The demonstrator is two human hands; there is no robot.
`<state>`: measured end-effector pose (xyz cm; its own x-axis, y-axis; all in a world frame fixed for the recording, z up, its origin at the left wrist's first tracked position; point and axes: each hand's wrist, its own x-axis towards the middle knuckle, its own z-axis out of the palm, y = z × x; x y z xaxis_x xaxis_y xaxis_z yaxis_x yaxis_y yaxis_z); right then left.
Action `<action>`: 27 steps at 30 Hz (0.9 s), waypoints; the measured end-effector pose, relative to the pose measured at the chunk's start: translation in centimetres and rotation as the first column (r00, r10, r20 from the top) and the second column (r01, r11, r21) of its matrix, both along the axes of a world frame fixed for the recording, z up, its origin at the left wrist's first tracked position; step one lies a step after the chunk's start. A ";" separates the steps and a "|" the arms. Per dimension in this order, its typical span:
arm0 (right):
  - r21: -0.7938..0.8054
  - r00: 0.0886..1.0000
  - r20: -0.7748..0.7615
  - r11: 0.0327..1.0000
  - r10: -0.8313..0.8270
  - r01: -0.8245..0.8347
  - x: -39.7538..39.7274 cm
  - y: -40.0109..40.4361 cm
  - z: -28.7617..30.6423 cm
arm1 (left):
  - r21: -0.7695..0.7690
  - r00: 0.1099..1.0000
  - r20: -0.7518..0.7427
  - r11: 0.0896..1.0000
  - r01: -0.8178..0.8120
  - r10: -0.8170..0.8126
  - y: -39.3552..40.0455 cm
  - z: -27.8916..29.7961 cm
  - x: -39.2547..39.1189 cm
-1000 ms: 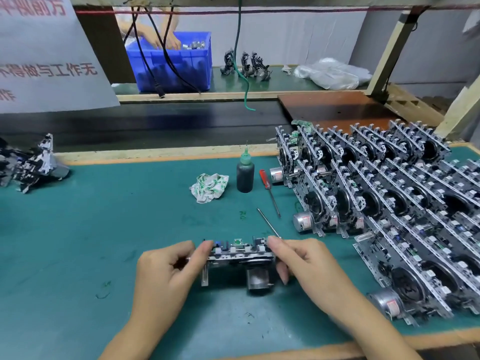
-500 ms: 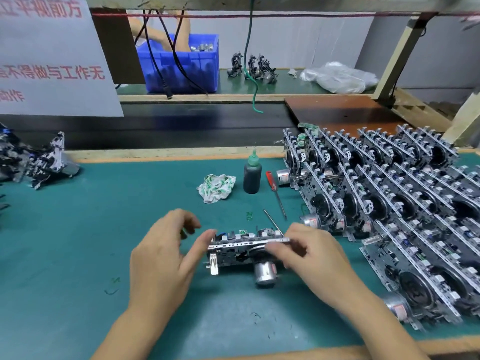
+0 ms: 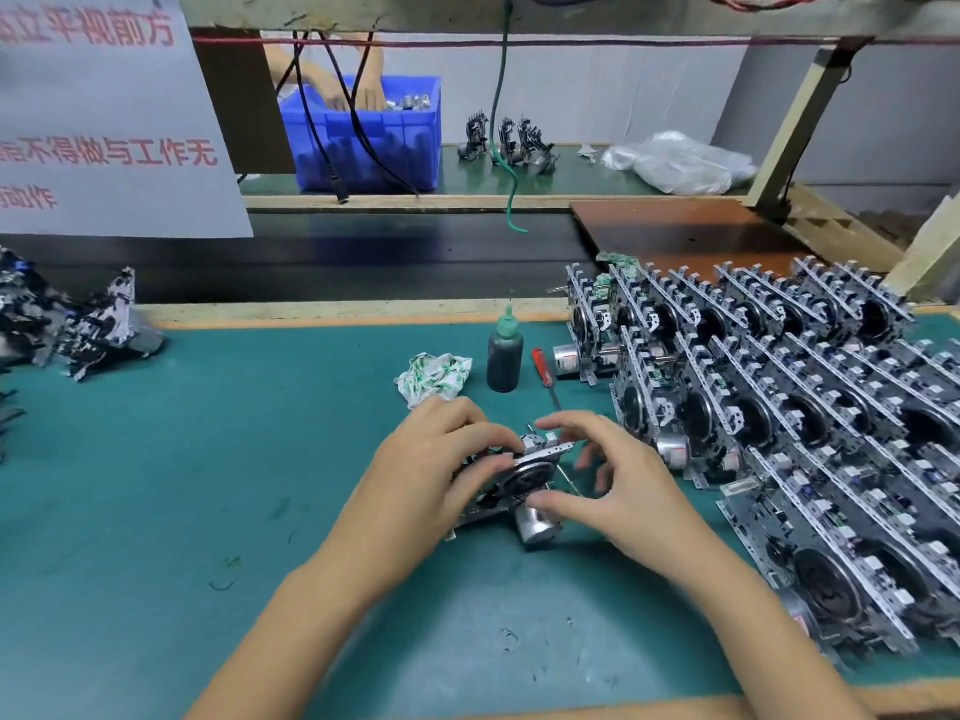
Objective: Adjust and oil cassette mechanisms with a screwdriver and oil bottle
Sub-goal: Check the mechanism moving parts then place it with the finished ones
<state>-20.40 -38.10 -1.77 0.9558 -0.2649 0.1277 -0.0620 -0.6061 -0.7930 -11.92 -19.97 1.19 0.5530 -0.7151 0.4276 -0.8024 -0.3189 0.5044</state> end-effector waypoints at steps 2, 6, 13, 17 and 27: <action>0.033 0.999 0.031 0.999 0.039 -0.040 0.1 0.2 0.1 | 0.040 0.997 -0.032 0.996 0.075 -0.074 0.3 0.3 0.5; 0.049 0.996 0.052 0.996 0.073 -0.075 0.6 0.5 0.2 | 0.030 0.988 -0.100 0.993 0.118 -0.115 0.4 0.5 0.8; 0.052 0.992 0.000 0.991 0.123 -0.123 1.2 0.1 0.6 | -0.019 0.989 -0.116 0.995 0.093 -0.095 0.1 0.1 0.7; 0.042 0.990 -0.005 0.989 0.144 -0.143 1.2 0.0 0.8 | -0.017 0.986 -0.117 0.992 0.121 -0.123 0.2 0.0 0.9; 0.019 0.991 0.072 0.994 0.109 -0.111 0.8 0.4 0.5 | -0.031 0.978 -0.108 0.984 0.174 -0.177 0.5 -0.1 1.2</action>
